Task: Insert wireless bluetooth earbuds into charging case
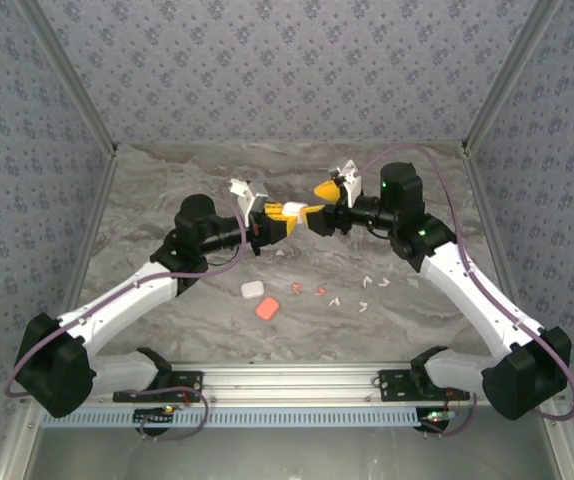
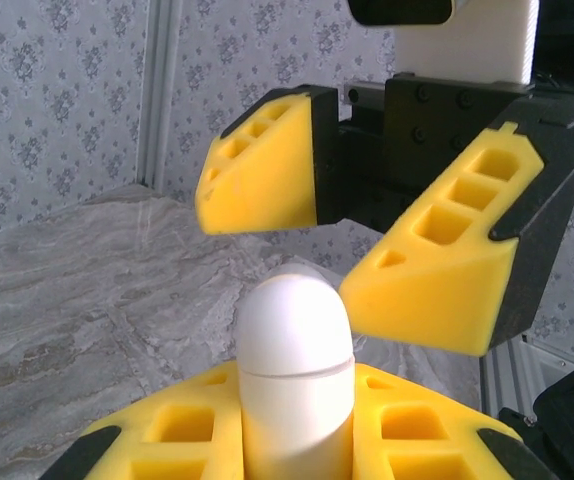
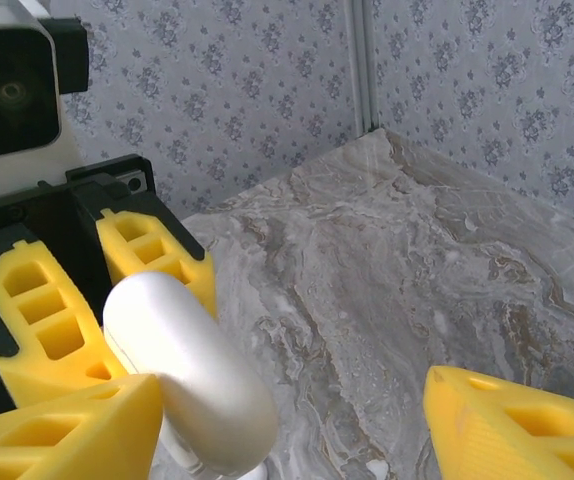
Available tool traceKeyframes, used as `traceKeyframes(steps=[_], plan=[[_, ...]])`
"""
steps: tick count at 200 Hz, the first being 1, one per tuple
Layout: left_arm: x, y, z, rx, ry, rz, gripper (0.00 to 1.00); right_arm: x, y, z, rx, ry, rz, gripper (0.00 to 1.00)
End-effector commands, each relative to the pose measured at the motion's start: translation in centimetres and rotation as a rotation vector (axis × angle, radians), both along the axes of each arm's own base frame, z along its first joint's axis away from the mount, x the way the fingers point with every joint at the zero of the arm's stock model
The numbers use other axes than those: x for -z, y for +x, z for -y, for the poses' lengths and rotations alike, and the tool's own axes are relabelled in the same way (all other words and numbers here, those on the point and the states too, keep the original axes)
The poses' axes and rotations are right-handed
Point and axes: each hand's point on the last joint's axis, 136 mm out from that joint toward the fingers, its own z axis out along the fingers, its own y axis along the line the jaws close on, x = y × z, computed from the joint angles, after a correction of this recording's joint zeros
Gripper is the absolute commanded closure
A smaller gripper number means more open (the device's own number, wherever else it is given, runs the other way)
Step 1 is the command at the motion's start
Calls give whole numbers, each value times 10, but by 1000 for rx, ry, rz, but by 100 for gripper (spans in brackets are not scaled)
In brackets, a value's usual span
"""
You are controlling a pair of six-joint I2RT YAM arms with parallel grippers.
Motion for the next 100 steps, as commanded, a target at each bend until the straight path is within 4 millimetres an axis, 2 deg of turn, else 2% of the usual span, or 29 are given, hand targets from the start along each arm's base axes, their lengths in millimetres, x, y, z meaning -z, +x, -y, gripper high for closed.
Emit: traceKeyframes(steps=[1, 30, 45, 47, 51, 76, 100], plan=[[-18, -11, 2, 43, -36, 81, 100, -14, 13, 5, 48, 2, 28, 29], [-19, -11, 2, 42, -36, 89, 100, -15, 23, 4, 57, -5, 9, 30], [-20, -12, 2, 40, -36, 92, 100, -8, 27, 4, 57, -7, -18, 30], [-20, -12, 2, 40, -36, 93, 100, -19, 28, 4, 57, 5, 2, 30], [-19, -11, 1, 37, -33, 91, 100, -24, 28, 4, 54, 10, 8, 31], [-16, -9, 0, 19, -19, 96, 100, -35, 22, 8, 50, 32, 17, 31], [-8, -5, -3, -26, 12, 107, 100, -40, 17, 29, 123, 32, -11, 29]])
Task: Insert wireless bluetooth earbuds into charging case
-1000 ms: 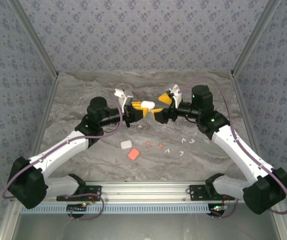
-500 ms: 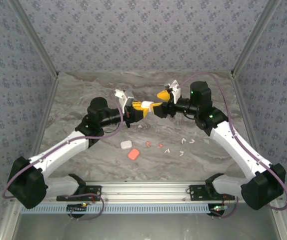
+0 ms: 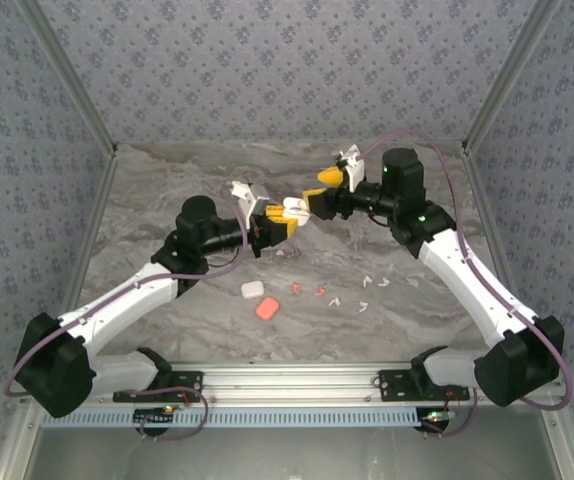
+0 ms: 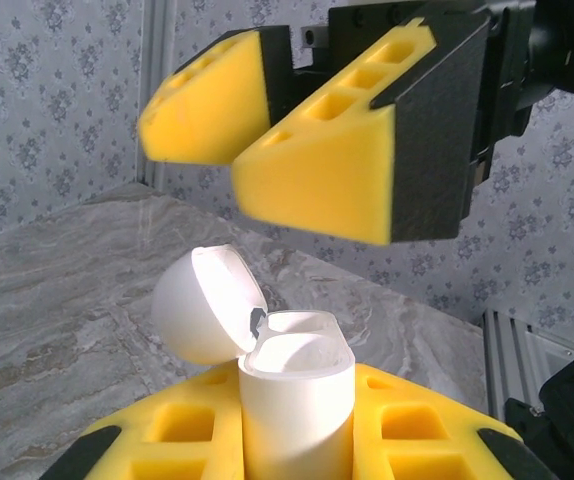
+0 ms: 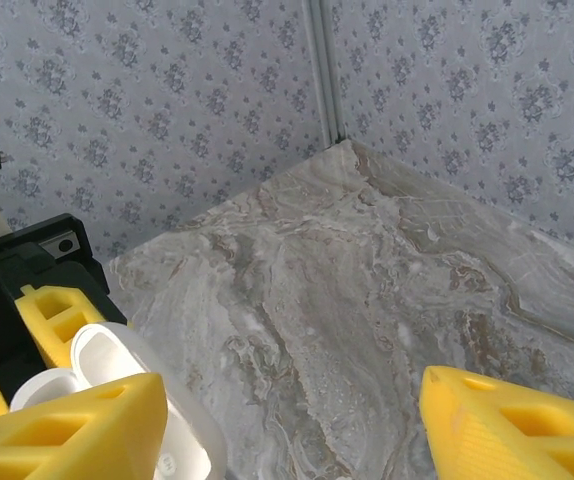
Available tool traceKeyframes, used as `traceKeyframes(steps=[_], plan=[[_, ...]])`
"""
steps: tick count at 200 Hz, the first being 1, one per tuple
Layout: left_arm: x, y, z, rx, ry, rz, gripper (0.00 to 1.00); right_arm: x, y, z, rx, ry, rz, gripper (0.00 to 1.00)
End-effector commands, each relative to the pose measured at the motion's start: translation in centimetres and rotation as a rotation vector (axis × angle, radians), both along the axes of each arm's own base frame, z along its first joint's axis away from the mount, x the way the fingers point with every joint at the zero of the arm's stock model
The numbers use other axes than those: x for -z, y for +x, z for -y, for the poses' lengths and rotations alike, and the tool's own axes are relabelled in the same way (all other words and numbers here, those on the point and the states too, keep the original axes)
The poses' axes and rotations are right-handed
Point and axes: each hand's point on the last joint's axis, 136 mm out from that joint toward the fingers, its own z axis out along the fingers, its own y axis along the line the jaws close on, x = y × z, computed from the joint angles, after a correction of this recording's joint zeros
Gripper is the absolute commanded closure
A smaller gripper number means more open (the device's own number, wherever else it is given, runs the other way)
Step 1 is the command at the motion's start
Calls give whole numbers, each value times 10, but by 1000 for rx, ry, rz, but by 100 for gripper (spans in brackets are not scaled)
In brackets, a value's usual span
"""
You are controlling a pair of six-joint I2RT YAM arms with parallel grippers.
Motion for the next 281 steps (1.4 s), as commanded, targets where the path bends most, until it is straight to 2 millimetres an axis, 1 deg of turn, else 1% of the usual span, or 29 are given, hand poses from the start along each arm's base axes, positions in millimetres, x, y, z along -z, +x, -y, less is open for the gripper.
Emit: traceKeyframes(steps=[1, 10, 20, 35, 53, 56, 60, 61, 63, 72, 90, 107, 126, 140, 157, 174, 186, 188, 193, 228, 249, 276, 281], plan=[[-11, -4, -4, -28, -4, 81, 100, -25, -9, 21, 63, 28, -8, 29], [-9, -3, -5, -45, 6, 94, 100, -18, -9, 32, 111, 9, -52, 29], [-7, -4, -7, -60, 12, 110, 100, -5, -9, 45, 164, -23, -118, 29], [-6, -7, -11, -75, 11, 136, 100, 22, -6, 68, 271, -75, -241, 29], [-7, -9, -16, -94, 3, 159, 100, 59, -6, 97, 417, -141, -396, 28], [-7, -9, -17, -97, 2, 162, 100, 67, -9, 102, 434, -156, -433, 28], [-7, -10, -18, -102, 2, 166, 100, 72, -10, 106, 452, -165, -459, 28], [-7, -10, -18, -104, 2, 167, 100, 80, -11, 107, 457, -174, -479, 28], [-7, -9, -19, -108, 2, 169, 100, 89, -13, 110, 467, -187, -504, 29], [-7, -9, -21, -119, 4, 175, 100, 110, -18, 119, 512, -228, -567, 29], [-5, -9, -24, -135, 11, 181, 100, 152, -30, 133, 570, -318, -679, 30], [-4, -9, -24, -135, 14, 181, 100, 187, -37, 141, 596, -390, -766, 35], [-2, -8, -23, -134, 17, 177, 100, 217, -38, 143, 603, -434, -820, 42], [-1, -7, -22, -130, 19, 171, 100, 236, -36, 146, 619, -465, -845, 44], [-1, -8, -21, -124, 15, 169, 100, 254, -31, 147, 629, -501, -856, 44], [-2, -10, -21, -121, 9, 171, 100, 266, -23, 144, 621, -527, -846, 46], [-2, -11, -21, -119, 9, 171, 100, 276, -23, 142, 613, -556, -863, 46], [-2, -11, -21, -119, 8, 170, 100, 275, -18, 141, 615, -548, -847, 47], [-2, -11, -21, -120, 8, 170, 100, 278, -16, 140, 616, -554, -849, 47], [-1, -11, -20, -120, 12, 169, 100, 302, -19, 138, 612, -594, -916, 49], [1, -11, -20, -121, 16, 168, 100, 310, -24, 141, 623, -614, -945, 50], [1, -11, -20, -122, 20, 169, 100, 311, -24, 141, 628, -630, -952, 50], [2, -11, -20, -121, 21, 169, 100, 312, -29, 143, 626, -645, -975, 50]])
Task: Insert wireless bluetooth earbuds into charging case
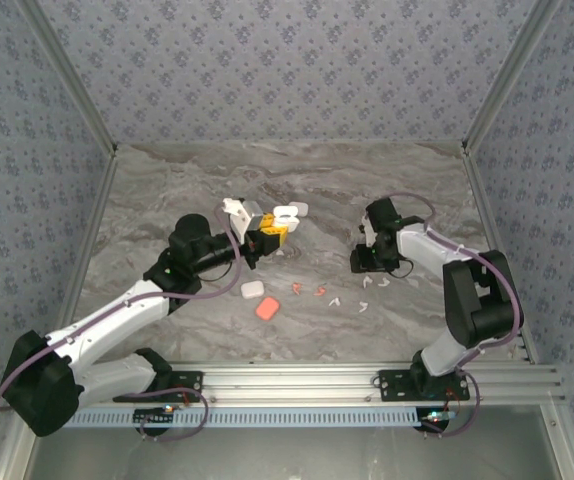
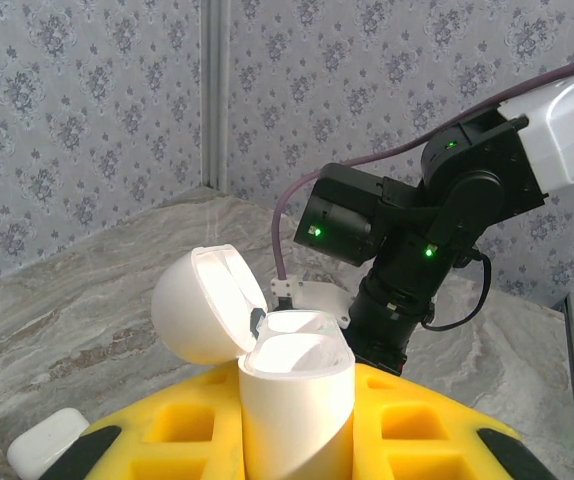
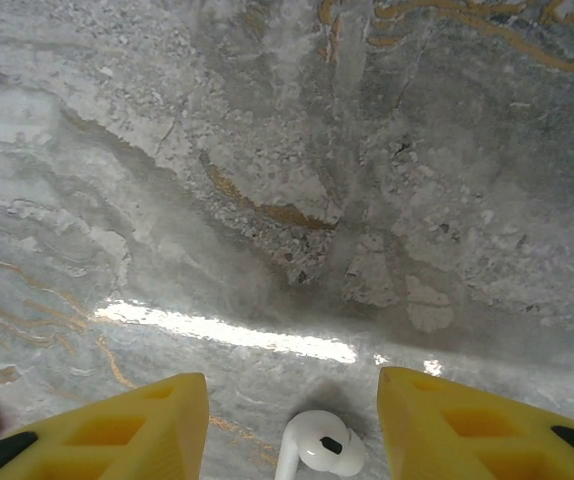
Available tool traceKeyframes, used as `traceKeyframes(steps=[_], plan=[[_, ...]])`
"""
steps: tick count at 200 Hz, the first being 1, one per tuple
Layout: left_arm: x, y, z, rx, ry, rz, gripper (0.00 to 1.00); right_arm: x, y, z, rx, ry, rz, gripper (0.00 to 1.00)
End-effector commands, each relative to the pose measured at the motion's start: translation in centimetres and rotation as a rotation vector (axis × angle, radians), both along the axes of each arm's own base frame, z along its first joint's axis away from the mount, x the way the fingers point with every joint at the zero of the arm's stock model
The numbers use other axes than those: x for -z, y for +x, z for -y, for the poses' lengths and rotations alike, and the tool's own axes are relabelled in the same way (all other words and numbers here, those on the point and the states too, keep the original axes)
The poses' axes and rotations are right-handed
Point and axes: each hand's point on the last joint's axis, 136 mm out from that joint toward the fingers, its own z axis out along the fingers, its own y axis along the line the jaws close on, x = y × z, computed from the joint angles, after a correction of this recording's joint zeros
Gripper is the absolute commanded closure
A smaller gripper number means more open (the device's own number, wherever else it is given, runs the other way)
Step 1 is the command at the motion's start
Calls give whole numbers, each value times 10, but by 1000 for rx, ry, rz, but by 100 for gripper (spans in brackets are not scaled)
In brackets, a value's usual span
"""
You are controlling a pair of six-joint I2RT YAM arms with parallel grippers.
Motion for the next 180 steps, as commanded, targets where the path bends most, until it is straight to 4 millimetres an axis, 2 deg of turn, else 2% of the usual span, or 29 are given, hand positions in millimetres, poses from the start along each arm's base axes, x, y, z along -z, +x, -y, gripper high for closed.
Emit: traceKeyframes(steps=[1, 51, 124, 180], plan=[[-14, -3, 0, 5, -28, 63, 100, 4, -6, 4, 22, -34, -45, 50], [-12, -4, 0, 7, -24, 62, 100, 15, -17, 4, 36, -33, -110, 52], [-11, -2, 0, -1, -14, 63, 100, 15, -35, 6, 25, -69, -154, 61], [-11, -1, 0, -6, -12, 60, 100, 15, -39, 5, 10, -80, -168, 69]])
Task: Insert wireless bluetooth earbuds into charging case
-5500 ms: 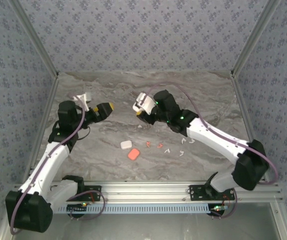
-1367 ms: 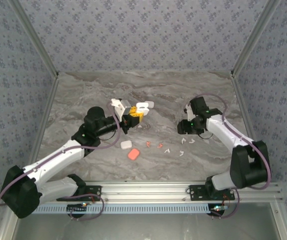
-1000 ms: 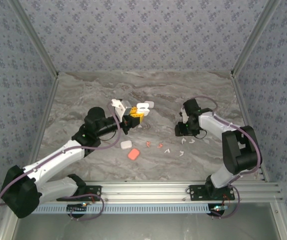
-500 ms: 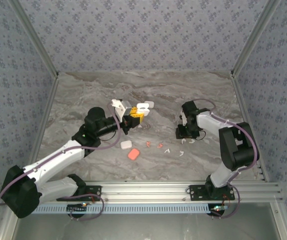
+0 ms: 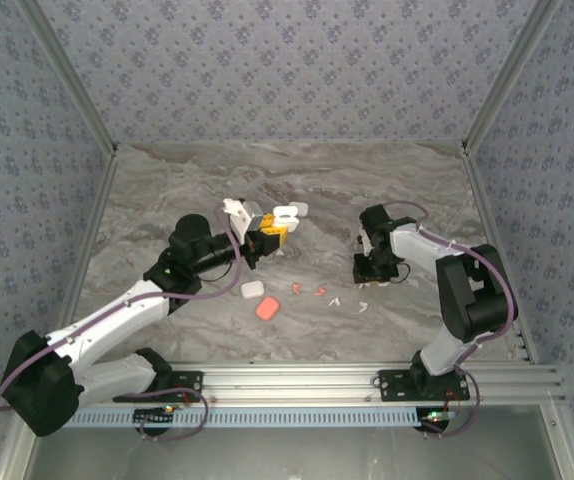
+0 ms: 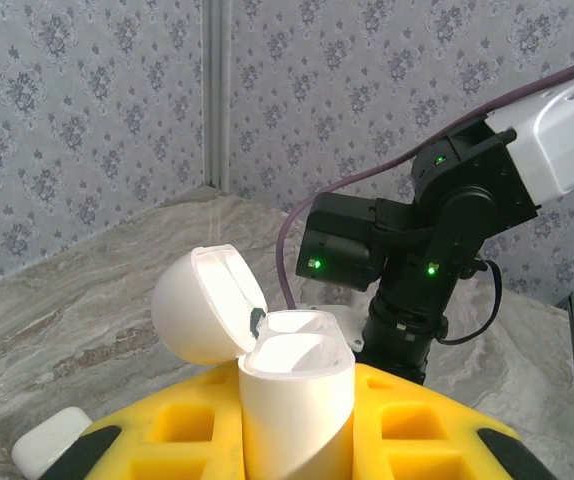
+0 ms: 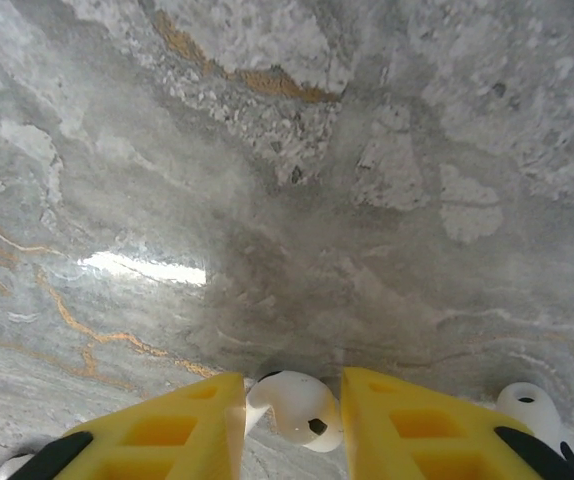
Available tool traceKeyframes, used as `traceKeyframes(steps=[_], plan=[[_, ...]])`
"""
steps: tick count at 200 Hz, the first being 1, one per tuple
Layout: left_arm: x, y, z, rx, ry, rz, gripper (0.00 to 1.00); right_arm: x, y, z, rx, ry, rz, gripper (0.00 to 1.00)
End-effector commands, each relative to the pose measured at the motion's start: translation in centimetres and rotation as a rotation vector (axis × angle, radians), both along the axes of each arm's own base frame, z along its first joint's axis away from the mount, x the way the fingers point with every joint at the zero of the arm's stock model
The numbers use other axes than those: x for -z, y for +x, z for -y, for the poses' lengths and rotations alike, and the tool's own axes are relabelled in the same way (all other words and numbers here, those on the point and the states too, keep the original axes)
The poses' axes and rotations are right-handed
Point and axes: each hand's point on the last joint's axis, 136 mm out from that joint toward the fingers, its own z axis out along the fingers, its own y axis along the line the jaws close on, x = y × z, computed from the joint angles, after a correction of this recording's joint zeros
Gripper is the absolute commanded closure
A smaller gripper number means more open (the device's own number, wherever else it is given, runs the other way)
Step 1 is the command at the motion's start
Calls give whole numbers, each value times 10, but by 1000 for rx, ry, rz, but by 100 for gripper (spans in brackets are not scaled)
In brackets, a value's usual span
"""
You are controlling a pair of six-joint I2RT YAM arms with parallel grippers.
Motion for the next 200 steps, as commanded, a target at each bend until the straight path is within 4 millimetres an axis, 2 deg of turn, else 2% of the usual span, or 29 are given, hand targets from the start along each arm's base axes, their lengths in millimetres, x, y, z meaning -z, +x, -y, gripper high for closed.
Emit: traceKeyframes(steps=[1, 63, 91, 118, 137, 155, 173, 200], plan=[[-12, -2, 0, 0, -17, 52, 100, -1, -10, 4, 3, -29, -30, 69], [-11, -1, 0, -1, -14, 49, 100, 6, -10, 5, -2, -36, -38, 75], [-12, -1, 0, -3, -12, 49, 100, 6, -6, 2, -15, -26, -26, 81], [-12, -2, 0, -1, -13, 48, 100, -4, 0, 0, -30, -12, 28, 83], [-12, -3, 1, 4, -16, 43, 100, -25, 8, -6, -59, 14, 117, 83], [-12, -3, 2, 15, -29, 30, 100, -56, 17, -12, -92, 55, 234, 83], [-10, -3, 6, 30, -46, 5, 100, -97, 26, -24, -129, 125, 376, 84], [-4, -2, 11, 47, -65, -35, 100, -170, 33, -45, -194, 256, 613, 84]])
